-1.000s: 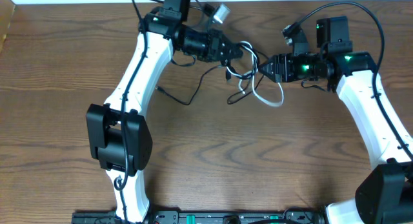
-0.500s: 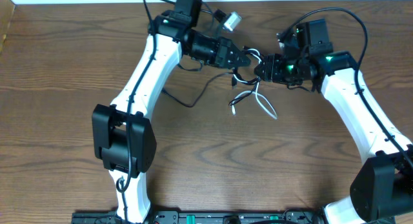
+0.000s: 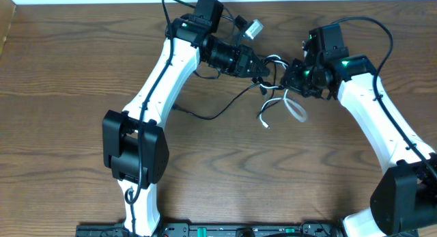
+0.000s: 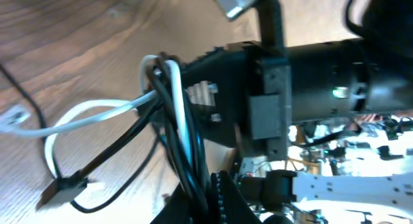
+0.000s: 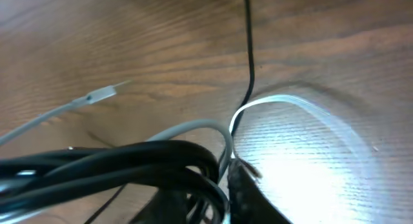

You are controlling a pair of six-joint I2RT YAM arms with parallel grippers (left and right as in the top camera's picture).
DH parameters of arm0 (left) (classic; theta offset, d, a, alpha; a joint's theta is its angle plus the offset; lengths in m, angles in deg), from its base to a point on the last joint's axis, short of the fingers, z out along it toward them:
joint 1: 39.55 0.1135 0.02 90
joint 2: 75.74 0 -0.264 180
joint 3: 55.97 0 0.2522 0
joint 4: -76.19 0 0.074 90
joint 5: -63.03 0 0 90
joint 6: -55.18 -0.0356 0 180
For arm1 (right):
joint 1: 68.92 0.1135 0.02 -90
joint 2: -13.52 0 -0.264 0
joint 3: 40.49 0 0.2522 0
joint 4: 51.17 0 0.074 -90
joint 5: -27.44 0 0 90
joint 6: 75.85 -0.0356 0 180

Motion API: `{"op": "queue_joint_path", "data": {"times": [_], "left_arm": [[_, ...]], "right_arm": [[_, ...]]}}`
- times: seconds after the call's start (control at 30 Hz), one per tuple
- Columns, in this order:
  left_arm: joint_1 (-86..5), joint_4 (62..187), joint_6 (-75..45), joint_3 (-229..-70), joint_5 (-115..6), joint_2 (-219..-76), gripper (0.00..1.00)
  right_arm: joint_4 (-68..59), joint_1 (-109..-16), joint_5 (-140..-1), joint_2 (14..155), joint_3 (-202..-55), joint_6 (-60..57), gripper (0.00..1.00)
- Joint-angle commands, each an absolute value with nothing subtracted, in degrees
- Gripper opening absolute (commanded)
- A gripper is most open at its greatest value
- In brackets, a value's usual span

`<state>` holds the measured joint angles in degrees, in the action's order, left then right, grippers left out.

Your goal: Untangle cables

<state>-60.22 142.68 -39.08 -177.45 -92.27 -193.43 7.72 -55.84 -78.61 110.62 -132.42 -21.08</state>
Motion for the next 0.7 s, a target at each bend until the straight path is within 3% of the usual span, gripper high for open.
{"op": "queue_joint_path", "data": {"times": [0.0, 0.27, 0.4, 0.53, 0.6, 0.67], "left_arm": [[-59.1, 143.0, -33.8, -178.7, -84.7, -192.6, 0.08], [-59.7, 143.5, -25.3, -178.7, -67.4, -192.6, 0.07], [-59.7, 143.4, -21.9, -178.7, -65.4, -192.6, 0.08], [-59.6, 141.2, -12.7, -178.7, -65.4, -192.6, 0.08], [-59.6, 138.4, -7.1, -178.7, -64.7, -192.6, 0.07], [-59.6, 135.8, -2.1, -178.7, -62.6, -192.6, 0.08]], "right_arm": [[10.0, -58.1, -71.3, 111.0, -131.2, -19.1, 0.02], [8.9, -59.4, -81.9, 110.0, -131.3, -7.1, 0.01], [7.8, -62.2, -93.2, 108.6, -131.3, 0.8, 0.04], [6.2, -64.1, -104.0, 106.9, -131.4, 7.6, 0.3], [5.0, -64.2, -105.8, 105.9, -131.5, 7.9, 0.51], [4.0, -64.2, -106.5, 105.1, -131.5, 7.8, 0.57]]}}
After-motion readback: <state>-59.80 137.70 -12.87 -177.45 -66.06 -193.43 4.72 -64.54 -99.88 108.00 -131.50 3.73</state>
